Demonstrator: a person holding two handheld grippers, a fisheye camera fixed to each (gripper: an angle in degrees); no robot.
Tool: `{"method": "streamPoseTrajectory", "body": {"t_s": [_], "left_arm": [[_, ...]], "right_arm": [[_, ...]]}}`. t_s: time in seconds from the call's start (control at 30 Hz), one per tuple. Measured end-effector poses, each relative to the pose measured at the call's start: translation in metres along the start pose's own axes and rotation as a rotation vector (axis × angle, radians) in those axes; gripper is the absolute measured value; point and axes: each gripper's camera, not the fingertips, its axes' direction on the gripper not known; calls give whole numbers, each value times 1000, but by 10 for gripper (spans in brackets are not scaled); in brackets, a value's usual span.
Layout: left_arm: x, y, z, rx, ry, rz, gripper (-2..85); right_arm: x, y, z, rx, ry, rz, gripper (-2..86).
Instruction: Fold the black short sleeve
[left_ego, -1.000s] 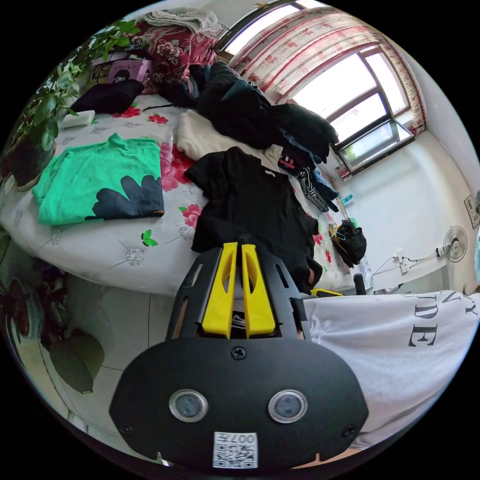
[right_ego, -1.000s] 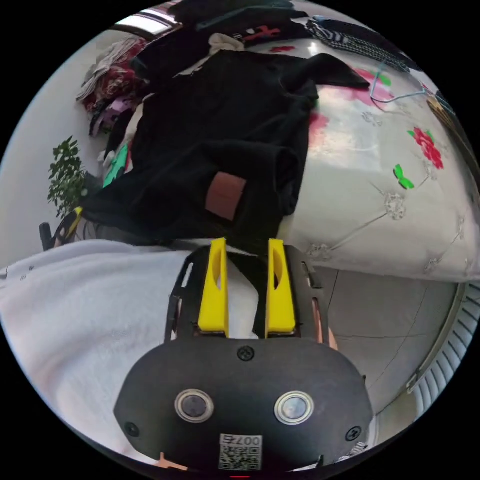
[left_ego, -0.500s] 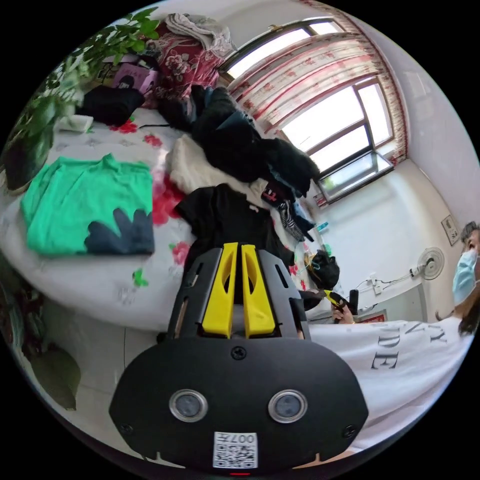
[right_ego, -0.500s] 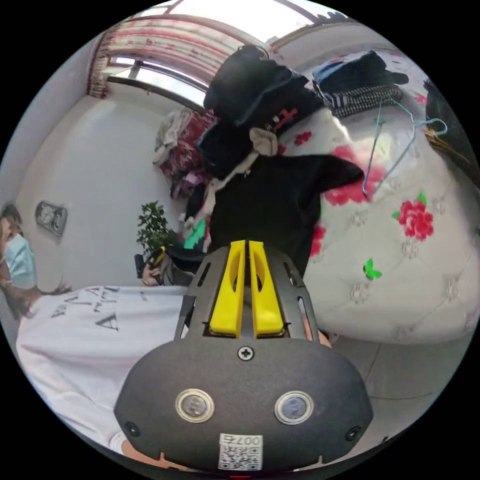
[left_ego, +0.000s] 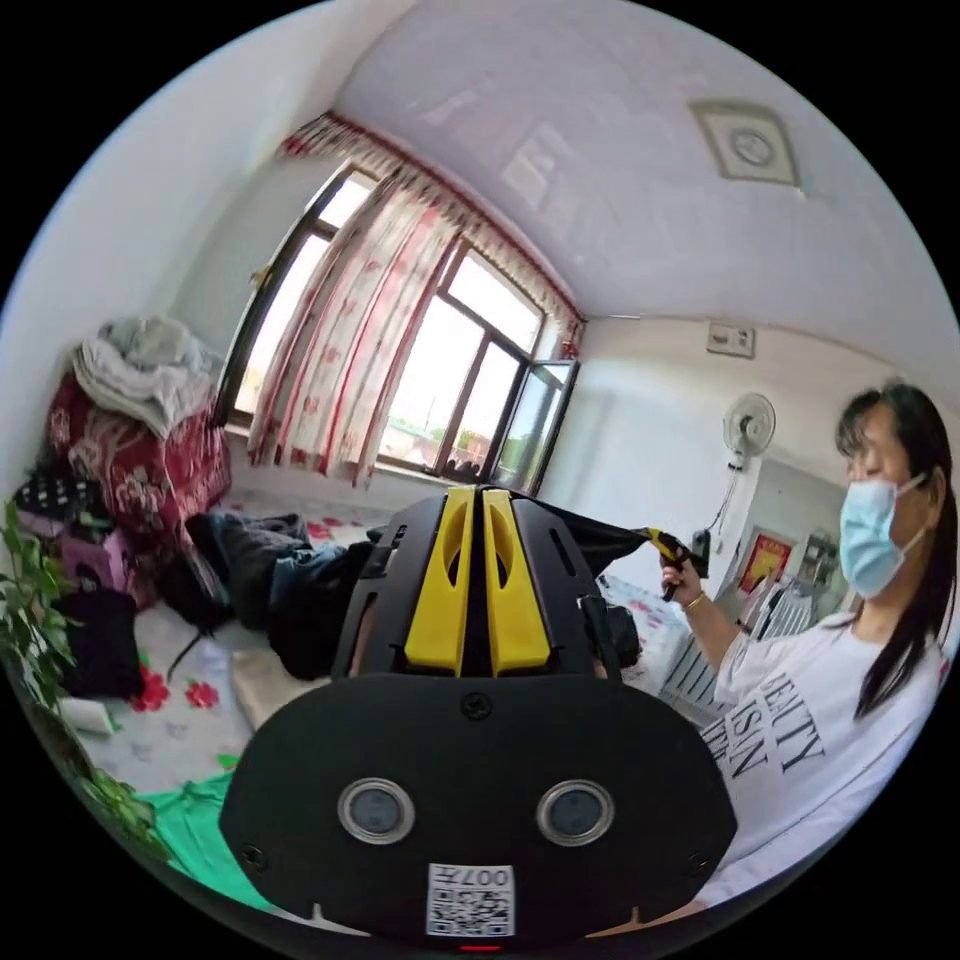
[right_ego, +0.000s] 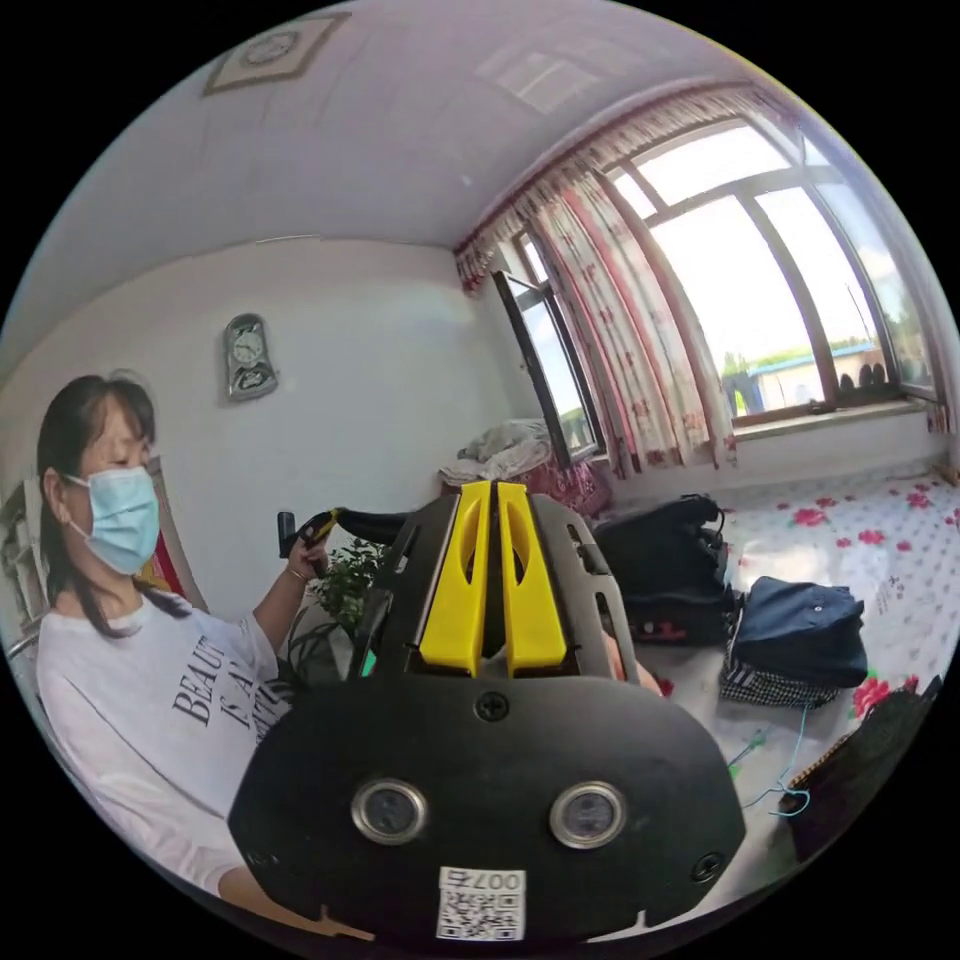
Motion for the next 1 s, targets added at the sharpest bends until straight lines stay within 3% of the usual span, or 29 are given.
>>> {"method": "streamPoseTrajectory", "body": {"t_s": [0.13,0.27,0.5,0.73,0.9,1.0], "left_arm": [[29,42,-32,-41,-18,14,-9],[48,138,-53,-166,-81,-43,-9],[23,293,-66,-403,-126,-539,-9],[-21,282,-20,-451,-122,-638,-7],[-118,238,109,-543,-184,-607,8],[-169,224,180,-514,-204,-691,62]], "right_arm": [[-25,54,-33,-70,10,28,-2],[-41,139,-48,-203,124,162,-2],[-29,253,-39,-514,172,593,-2],[1,225,11,-603,130,638,-1],[70,171,89,-571,176,632,3],[116,155,139,-556,284,722,15]]}}
